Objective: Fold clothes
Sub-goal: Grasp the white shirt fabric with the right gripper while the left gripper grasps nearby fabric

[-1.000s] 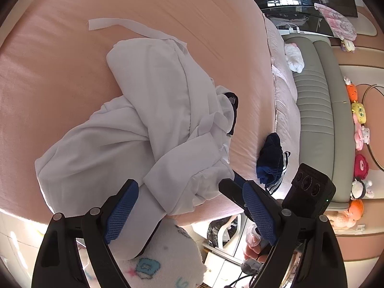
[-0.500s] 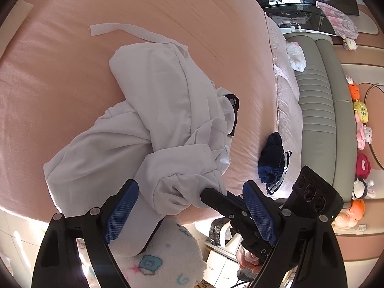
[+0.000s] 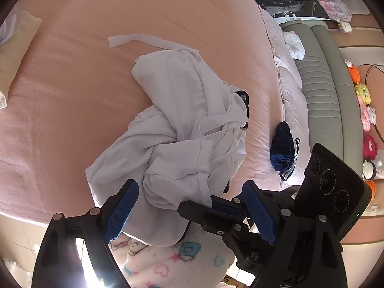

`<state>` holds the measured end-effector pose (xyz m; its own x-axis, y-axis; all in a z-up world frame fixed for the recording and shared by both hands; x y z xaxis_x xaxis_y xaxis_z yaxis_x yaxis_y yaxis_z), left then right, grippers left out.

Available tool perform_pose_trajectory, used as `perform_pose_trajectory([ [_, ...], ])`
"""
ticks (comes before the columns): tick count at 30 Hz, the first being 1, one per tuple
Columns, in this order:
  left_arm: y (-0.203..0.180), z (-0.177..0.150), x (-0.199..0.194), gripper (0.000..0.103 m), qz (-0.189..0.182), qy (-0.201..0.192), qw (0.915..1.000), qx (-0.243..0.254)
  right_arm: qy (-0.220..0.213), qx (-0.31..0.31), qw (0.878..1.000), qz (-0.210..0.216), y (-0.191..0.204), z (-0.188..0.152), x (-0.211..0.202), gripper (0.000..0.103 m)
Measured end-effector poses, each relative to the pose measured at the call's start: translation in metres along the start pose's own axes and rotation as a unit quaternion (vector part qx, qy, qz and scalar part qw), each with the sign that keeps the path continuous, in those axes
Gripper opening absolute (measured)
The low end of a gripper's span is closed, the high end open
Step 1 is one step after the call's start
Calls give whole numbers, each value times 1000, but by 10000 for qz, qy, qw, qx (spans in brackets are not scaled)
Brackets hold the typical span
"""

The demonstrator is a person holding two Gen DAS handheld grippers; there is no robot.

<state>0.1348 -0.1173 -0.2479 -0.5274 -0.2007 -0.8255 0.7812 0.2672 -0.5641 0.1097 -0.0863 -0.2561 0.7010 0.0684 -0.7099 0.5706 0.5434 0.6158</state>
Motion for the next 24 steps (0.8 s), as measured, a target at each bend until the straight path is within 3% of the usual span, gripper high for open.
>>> perform_pose_trajectory([
  [5,8,-3,5,86,-20,-19,10000,-47,158,-62,9997,-175,2,-1,7,5],
  [7,7,-3,5,80,-65,-86,9999,-2,205,-73,9995,-222,2,-2,9,5],
  [11,5,-3,5,52,-403,-108,9991,-37,278,-212,9988,-357,5,-1,11,6],
  [15,15,-1,9,37,-316,-146,9994,-28,496,-517,9962,-494,13,-3,18,7],
  [20,35,-5,8,25,-384,-168,9989,-217,715,-596,9941,-549,14,-9,23,7],
  [24,45,-9,7,25,-337,-180,9989,-254,728,-409,9949,-571,6,-9,9,8],
])
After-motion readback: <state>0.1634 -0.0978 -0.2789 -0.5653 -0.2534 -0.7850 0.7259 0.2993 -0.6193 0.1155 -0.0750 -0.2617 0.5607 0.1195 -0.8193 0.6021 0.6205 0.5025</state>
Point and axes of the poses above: each gripper's, at about its wrist camera, not at the fingertips, and x roughly the way its jaws point, y to its left, z to its top, the point moved 10 cm from there along x, roughly the way its jaws point, and after that the axes turned 5 degrees about z, right-handed, at the moved point
